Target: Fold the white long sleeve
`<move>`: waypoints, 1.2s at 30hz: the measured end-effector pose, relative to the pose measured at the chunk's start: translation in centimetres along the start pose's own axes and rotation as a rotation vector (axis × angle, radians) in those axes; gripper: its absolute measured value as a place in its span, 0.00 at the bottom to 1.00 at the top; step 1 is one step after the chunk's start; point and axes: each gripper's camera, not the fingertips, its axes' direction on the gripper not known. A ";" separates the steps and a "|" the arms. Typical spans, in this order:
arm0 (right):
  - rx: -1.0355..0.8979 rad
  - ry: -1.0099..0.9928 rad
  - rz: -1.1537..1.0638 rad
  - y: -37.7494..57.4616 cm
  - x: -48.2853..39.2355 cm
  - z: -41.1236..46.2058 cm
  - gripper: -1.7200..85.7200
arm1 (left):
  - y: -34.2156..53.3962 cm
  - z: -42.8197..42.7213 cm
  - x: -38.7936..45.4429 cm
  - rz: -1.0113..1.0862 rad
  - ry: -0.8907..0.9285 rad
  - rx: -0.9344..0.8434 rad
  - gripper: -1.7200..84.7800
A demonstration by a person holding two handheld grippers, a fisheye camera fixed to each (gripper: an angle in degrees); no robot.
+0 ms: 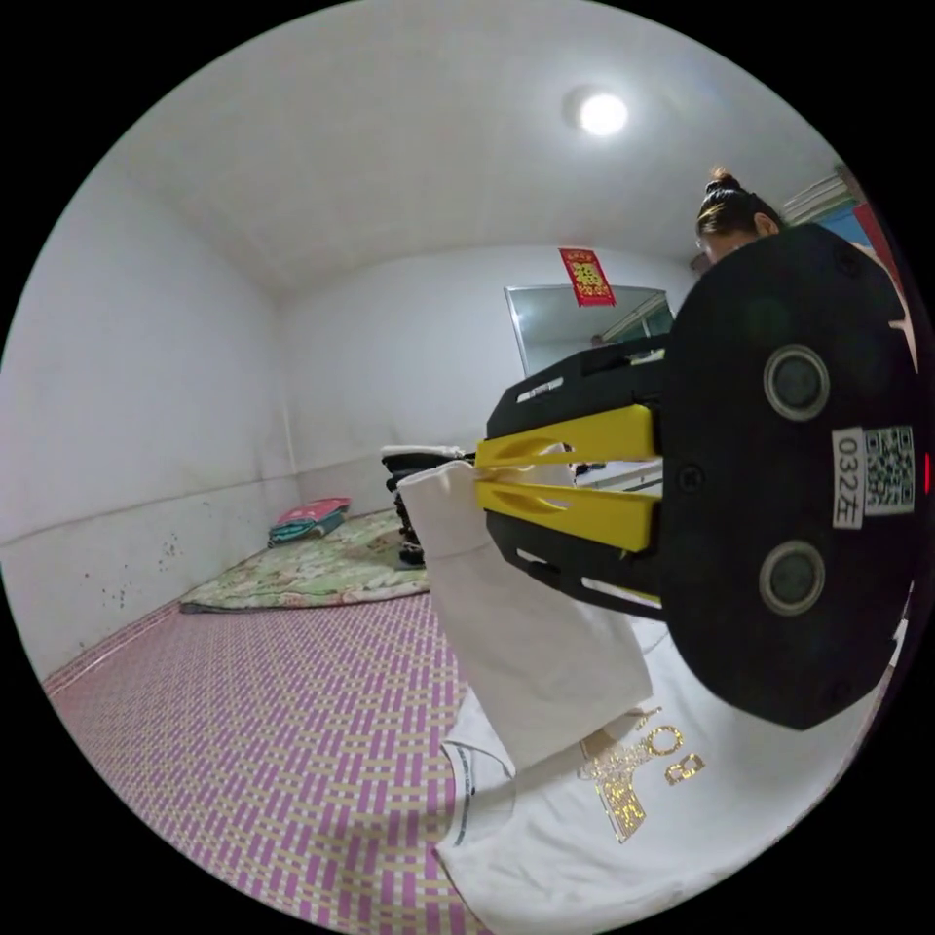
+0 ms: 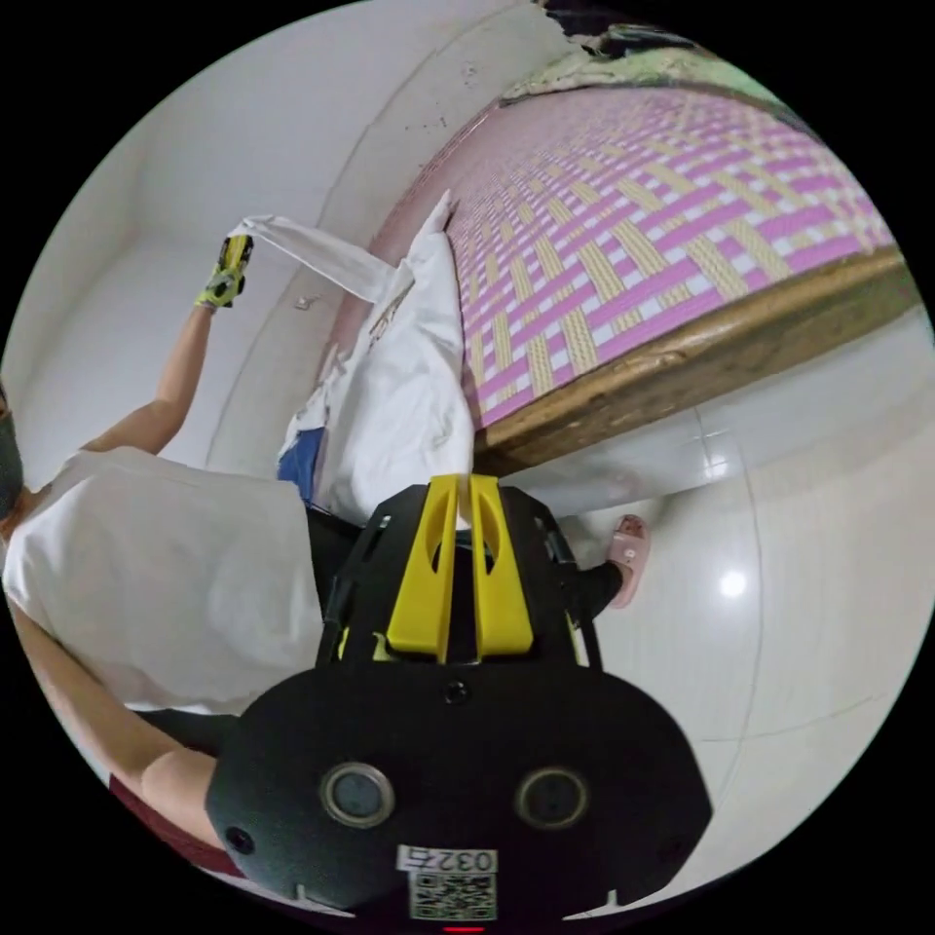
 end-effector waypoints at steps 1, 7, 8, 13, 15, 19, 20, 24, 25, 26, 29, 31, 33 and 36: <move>0.013 0.081 -0.017 0.1 -2.8 -0.2 0.02 | -0.1 -0.1 0.7 0.009 0.037 0.015 0.00; 0.005 0.675 -0.195 -0.1 -24.6 3.6 0.01 | -0.5 -5.1 5.1 0.105 0.185 0.087 0.00; -0.001 0.761 -0.274 -0.1 -29.4 5.7 0.01 | -0.6 -7.1 5.6 0.117 0.170 0.116 0.00; -0.107 0.780 -0.507 0.1 -38.8 15.6 0.01 | -0.7 -14.7 2.5 0.076 0.140 0.233 0.00; -0.206 0.811 -0.519 0.2 -37.7 19.8 0.01 | -0.1 -17.0 0.0 0.017 0.129 0.272 0.00; -0.316 0.849 -0.520 0.8 -35.3 24.8 0.01 | 1.3 -20.3 -4.1 -0.085 0.090 0.295 0.00; -0.314 0.825 -0.518 0.8 -35.5 24.9 0.01 | 1.4 -21.0 -4.5 -0.089 0.081 0.296 0.00; -0.293 0.817 -0.525 0.5 -36.9 24.8 0.01 | 1.1 -22.7 -4.2 -0.070 0.091 0.303 0.00; -0.290 0.827 -0.520 0.5 -37.0 24.9 0.01 | 0.9 -23.0 -3.6 -0.043 0.096 0.292 0.00; -0.290 0.828 -0.519 0.6 -36.9 25.0 0.01 | 0.7 -23.4 -2.8 -0.008 0.105 0.299 0.00; -0.257 0.812 -0.478 0.7 -35.9 24.5 0.01 | 0.0 -23.9 -0.9 0.013 0.154 0.325 0.00; -0.199 0.757 -0.446 0.5 -35.3 23.1 0.01 | -1.4 -23.3 0.7 0.005 0.141 0.307 0.00; -0.144 0.680 -0.415 -0.1 -34.5 21.4 0.01 | -3.3 -22.0 3.0 0.035 0.069 0.255 0.00; -0.025 0.529 -0.393 -0.8 -33.1 18.0 0.01 | -5.9 -19.7 5.7 0.060 -0.009 0.207 0.00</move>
